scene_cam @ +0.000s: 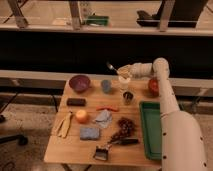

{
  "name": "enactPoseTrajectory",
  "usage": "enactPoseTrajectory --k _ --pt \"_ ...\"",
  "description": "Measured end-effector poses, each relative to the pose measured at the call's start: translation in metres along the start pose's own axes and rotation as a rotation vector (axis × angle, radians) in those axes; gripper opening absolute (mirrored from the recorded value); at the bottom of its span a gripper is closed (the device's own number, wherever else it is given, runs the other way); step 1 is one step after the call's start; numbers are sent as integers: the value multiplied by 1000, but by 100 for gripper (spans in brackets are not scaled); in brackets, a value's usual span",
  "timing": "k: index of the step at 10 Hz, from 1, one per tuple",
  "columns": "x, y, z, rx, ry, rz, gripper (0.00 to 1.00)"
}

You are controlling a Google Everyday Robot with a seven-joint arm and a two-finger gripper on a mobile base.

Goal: Place fork in paper cup

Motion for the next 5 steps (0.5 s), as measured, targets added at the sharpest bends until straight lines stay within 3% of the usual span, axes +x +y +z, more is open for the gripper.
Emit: enactPoseTrajectory --k 5 --pt "7 0 2 -14 8 -3 0"
